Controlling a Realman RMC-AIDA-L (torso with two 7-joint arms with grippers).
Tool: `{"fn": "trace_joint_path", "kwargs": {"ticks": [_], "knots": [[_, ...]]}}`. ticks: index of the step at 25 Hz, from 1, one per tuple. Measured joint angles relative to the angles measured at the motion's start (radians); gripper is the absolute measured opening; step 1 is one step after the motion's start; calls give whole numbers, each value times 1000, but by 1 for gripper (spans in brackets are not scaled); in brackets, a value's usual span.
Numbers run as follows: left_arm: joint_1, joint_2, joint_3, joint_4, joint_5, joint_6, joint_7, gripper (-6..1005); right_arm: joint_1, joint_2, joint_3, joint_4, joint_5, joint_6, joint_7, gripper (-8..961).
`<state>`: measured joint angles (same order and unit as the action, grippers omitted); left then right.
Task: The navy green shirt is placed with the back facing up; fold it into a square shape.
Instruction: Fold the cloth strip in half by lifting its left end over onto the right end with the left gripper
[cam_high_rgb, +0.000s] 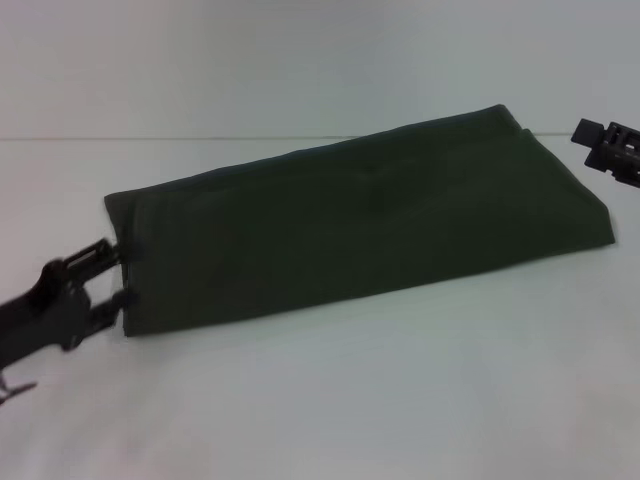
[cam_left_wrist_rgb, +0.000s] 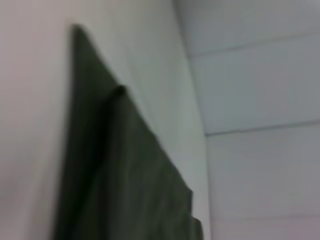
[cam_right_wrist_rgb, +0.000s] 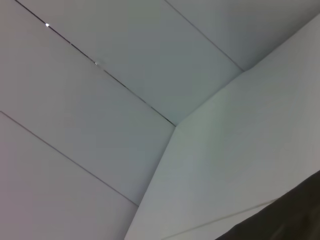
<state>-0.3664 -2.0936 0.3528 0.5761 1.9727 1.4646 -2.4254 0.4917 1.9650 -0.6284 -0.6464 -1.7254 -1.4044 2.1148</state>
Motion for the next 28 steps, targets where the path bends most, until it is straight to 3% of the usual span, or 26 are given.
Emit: {"fn": "trace_joint_path", "kwargs": {"ticks": [3,6,11,28], "knots": [[23,-5,-5,4,26,-5,-30,680,3,-1,-3,1,0,-1,-1,825],[41,-11,-8,13,49,-11,-55,879,5,-1,-3,1,0,2,-7,825],[43,-14,-5,7,69,-55,-70,874,6,0,-4,5,0,3,-13,825],[-48,-3,25,-59,124,-221,-99,872,8,3,4,13,1,17,-14,825]]}}
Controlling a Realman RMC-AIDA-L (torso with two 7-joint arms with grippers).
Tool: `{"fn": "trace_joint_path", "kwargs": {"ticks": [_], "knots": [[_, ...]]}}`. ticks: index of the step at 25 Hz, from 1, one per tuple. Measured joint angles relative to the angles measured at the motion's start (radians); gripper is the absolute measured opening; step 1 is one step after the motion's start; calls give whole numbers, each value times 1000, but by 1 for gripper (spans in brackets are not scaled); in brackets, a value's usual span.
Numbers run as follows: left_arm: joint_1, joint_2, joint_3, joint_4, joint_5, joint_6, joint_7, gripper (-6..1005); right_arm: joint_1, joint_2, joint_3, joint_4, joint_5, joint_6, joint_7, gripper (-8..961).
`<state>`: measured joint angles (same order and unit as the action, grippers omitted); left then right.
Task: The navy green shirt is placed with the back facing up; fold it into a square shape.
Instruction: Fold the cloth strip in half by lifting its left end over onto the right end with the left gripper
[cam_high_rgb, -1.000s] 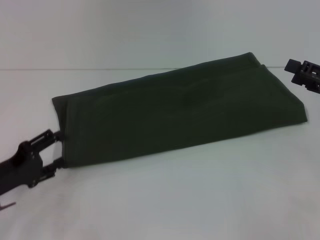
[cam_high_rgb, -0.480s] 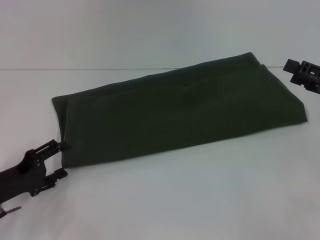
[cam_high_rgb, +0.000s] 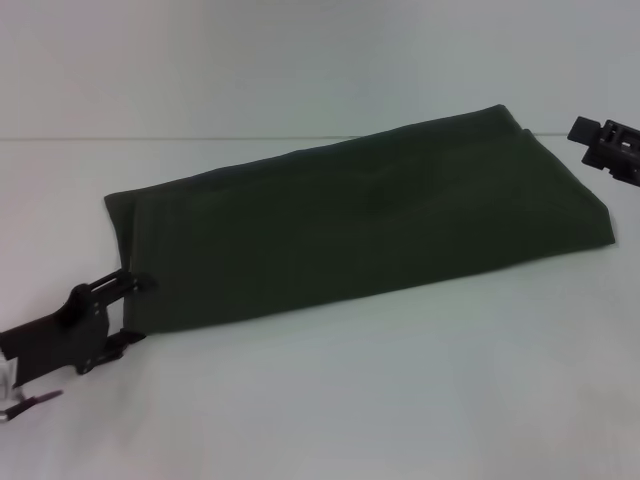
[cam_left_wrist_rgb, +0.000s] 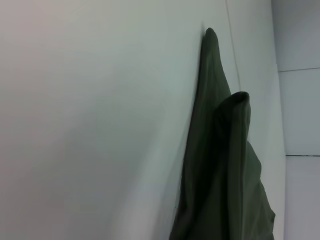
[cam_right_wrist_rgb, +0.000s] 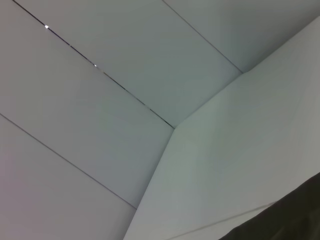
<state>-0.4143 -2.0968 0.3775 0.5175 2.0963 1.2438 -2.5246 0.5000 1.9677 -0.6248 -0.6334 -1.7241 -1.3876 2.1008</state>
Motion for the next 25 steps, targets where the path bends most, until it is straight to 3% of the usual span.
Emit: {"fn": "trace_joint_path", "kwargs": {"ticks": [10,19,25], "knots": [[-36,0,22,-24,-4,-57,42,858,1,-1,1,0,5,8,8,824],[-40,1,31,-24,1,-52,63,666,0,-1,4,11,6,7,9,824],[-41,6,32,-18,1,-12,124,409,-1,-1,17,16,6,7,9,824]]}}
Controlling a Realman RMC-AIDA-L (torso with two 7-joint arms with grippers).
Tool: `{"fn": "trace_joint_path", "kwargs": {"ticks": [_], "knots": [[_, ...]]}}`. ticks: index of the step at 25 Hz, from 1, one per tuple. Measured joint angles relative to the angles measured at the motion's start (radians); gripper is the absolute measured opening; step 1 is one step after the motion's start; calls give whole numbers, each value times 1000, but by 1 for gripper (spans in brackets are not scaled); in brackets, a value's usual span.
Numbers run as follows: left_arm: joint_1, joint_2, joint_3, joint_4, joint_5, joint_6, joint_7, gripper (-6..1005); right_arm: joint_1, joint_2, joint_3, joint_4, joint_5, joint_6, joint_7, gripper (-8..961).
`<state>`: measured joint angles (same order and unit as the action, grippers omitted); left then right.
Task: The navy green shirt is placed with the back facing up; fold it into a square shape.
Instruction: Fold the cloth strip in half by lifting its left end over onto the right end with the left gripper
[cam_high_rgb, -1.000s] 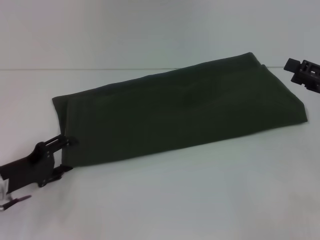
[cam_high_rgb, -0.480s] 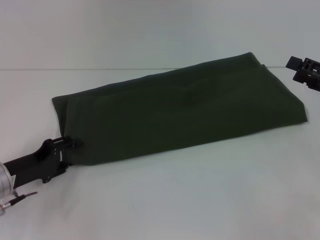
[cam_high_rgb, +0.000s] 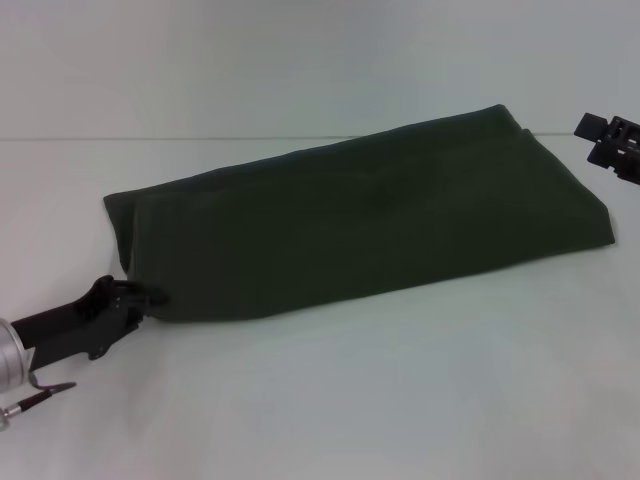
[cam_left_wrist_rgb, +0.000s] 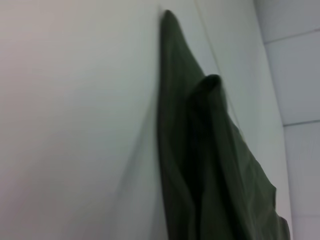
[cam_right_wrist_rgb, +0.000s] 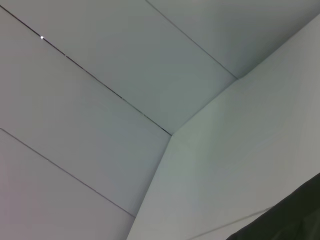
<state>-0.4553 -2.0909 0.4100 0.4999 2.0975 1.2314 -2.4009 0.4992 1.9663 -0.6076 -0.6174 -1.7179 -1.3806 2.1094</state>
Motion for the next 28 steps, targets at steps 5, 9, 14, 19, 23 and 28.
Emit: {"fn": "trace_joint_path", "kwargs": {"ticks": [5,9,14,19,23,28], "knots": [[-2,10,4,30,5,24,43,188,1,-1,11,20,0,0,0,824],[-9,28,6,61,61,15,34,86,0,-2,12,23,0,-3,1,824],[-11,52,-2,124,143,9,-12,60,-7,-2,16,26,0,-1,13,825],[-6,70,-40,186,231,1,-51,59,-11,-1,36,37,0,0,14,824],[-7,84,-105,207,288,-14,-60,59,-14,-1,44,43,0,5,14,824],[-7,88,-120,228,316,-65,-79,58,-15,-1,59,48,0,9,14,824]]}}
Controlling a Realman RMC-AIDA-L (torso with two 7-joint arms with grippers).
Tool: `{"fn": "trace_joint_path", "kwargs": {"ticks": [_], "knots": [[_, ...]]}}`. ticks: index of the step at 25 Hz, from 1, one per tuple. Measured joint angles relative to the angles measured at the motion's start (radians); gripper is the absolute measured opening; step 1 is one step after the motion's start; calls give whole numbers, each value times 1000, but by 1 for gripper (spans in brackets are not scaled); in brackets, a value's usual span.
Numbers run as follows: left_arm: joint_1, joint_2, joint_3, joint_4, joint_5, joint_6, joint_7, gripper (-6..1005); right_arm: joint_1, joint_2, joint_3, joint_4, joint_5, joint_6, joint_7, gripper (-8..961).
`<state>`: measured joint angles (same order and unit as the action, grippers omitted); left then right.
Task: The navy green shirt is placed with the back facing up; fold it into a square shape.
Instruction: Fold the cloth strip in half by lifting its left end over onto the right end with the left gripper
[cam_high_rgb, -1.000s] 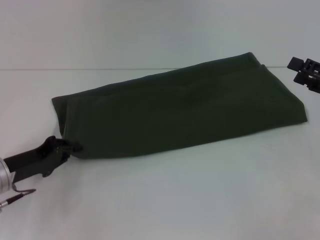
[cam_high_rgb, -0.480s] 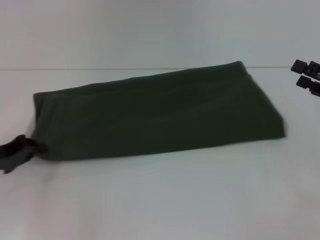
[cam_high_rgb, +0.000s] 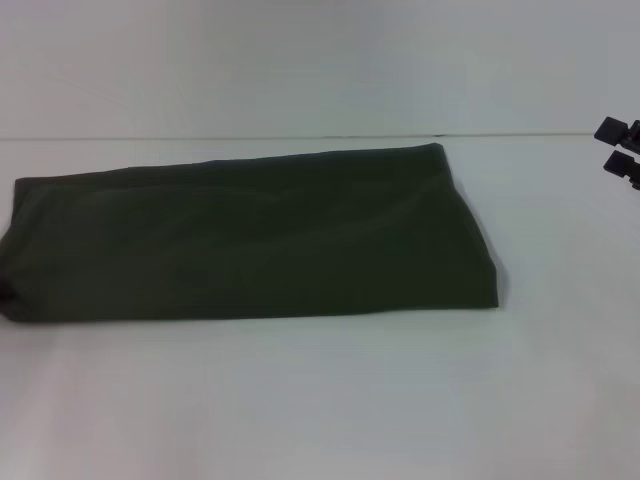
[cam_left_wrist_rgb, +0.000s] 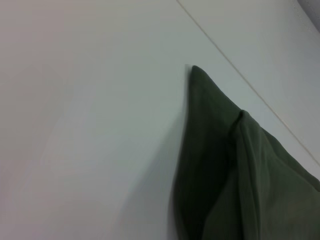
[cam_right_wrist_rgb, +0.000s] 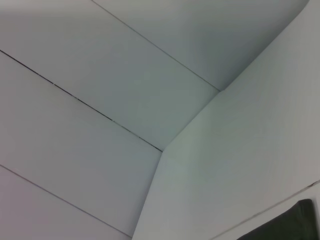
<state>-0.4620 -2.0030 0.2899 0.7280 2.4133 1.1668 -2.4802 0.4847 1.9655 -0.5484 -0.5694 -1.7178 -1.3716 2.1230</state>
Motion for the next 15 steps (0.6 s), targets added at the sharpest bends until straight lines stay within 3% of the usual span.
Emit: {"fn": "trace_joint_path", "kwargs": {"ticks": [4,10,15], "knots": [[-5,0,1,6,-29,15,6,59,0,4,2,0,0,0,0,825],[-37,0,9,77,-139,183,5,60,-1,5,4,0,0,-5,-1,825],[-116,9,16,127,-182,292,-30,59,1,11,6,0,1,-2,-8,825]]}}
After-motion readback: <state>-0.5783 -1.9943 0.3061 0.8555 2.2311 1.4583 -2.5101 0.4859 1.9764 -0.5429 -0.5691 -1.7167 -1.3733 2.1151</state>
